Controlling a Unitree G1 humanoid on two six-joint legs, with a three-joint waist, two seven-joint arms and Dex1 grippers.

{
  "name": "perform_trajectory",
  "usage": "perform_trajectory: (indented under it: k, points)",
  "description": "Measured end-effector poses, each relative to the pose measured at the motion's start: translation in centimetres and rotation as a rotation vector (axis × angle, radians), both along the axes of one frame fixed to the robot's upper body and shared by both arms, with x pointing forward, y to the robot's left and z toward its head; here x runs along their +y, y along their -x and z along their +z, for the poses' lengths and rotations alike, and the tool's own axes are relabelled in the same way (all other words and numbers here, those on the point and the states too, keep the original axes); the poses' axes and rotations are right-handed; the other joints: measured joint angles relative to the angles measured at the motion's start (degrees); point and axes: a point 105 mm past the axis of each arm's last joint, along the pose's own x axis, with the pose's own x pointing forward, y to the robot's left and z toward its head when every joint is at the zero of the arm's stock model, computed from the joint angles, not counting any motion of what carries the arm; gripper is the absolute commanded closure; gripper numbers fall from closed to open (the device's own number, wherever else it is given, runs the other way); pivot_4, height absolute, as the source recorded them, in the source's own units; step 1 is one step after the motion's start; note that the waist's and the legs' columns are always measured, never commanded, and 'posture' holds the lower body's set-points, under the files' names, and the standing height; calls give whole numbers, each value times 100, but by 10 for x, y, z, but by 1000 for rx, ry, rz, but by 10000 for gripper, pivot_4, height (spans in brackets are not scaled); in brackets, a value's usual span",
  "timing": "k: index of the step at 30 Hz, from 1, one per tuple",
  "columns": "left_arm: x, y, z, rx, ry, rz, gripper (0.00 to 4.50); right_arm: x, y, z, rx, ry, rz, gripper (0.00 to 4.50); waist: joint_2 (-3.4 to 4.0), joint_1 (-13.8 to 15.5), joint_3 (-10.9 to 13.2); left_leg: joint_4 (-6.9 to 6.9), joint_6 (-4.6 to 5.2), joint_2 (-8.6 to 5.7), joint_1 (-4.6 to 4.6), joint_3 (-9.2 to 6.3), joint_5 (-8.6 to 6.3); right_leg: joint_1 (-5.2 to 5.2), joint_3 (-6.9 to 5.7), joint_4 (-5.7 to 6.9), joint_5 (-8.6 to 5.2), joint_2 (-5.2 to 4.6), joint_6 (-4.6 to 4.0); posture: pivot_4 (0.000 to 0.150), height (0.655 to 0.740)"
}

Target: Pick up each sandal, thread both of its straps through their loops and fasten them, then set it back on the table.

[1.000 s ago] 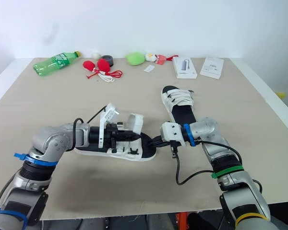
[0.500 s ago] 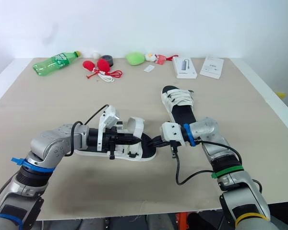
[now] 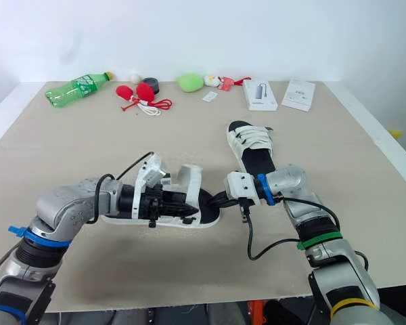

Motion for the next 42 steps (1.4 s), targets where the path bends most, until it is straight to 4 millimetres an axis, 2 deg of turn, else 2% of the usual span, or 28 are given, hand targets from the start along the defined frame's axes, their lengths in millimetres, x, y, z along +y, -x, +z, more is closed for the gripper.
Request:
perform_trajectory:
  k: [3, 9, 14, 17, 20, 21, 28, 36, 41, 42]
  points:
    - [0, -1, 2, -25, 0, -6, 21502, 0, -1, 0, 3, -1, -2, 45000, 0, 0, 0, 0, 0, 0, 1, -1, 0, -2, 0, 0, 1, 0, -2, 1500, 7400]
    - [1, -13, 27, -94, 37, 10, 21502, 0, -1, 1, -4, -1, 3, 45000, 0, 0, 0, 0, 0, 0, 0, -1, 0, -3, 1, 0, 2, 1, -2, 1500, 7400]
    - [0, -23, 27, -76, 45, 37, 21502, 1, -1, 1, -8, -3, 6, 45000, 0, -1, 0, -4, 1, 0, 0, -1, 1, -5, 1, 0, 2, 4, -2, 1500, 7400]
    - [-1, -22, 27, -78, 40, 16, 28418, 1, -1, 1, -7, -3, 5, 45000, 0, -2, 0, -4, 1, 0, 0, 0, 0, -4, 2, 0, 2, 3, -2, 1500, 7400]
    - [-2, -23, 21, -101, 3, 3, 42918, 1, -1, 1, -8, -4, 5, 45000, 0, -3, 0, -4, 1, 0, 0, -1, 0, -5, 2, 0, 2, 3, -2, 1500, 7400]
    - [-1, -23, 20, -107, -3, -1, 44285, 1, -1, 1, -8, -4, 5, 45000, 0, -3, 0, -4, 1, 0, 0, -1, 0, -5, 2, 1, 2, 3, -2, 1500, 7400]
    - [1, -21, 17, -119, -20, -26, 44285, 1, -1, 1, -9, -5, 4, 45000, 0, -4, 0, -4, 1, 0, 0, -1, 0, -5, 2, 0, 2, 3, -2, 1500, 7400]
    - [5, -1, -1, -93, -70, -71, 44285, 1, -1, 1, -11, -7, 1, 45000, 0, -7, 0, -6, 1, 1, 0, 0, 1, -5, 4, 0, 2, 2, -2, 1500, 7400]
    - [4, 7, -4, -84, -84, -82, 44285, 1, -1, 0, -12, -8, 3, 45000, 0, -6, 0, -5, 1, 1, 1, 0, 0, -4, 5, 0, 2, 2, -3, 1500, 7400]
    - [5, 8, -3, -74, -83, -85, 40439, 1, -1, 0, -13, -8, 4, 45000, 0, -6, 0, -6, 1, 1, 1, 0, 0, -5, 5, 0, 1, 2, -3, 1500, 7400]
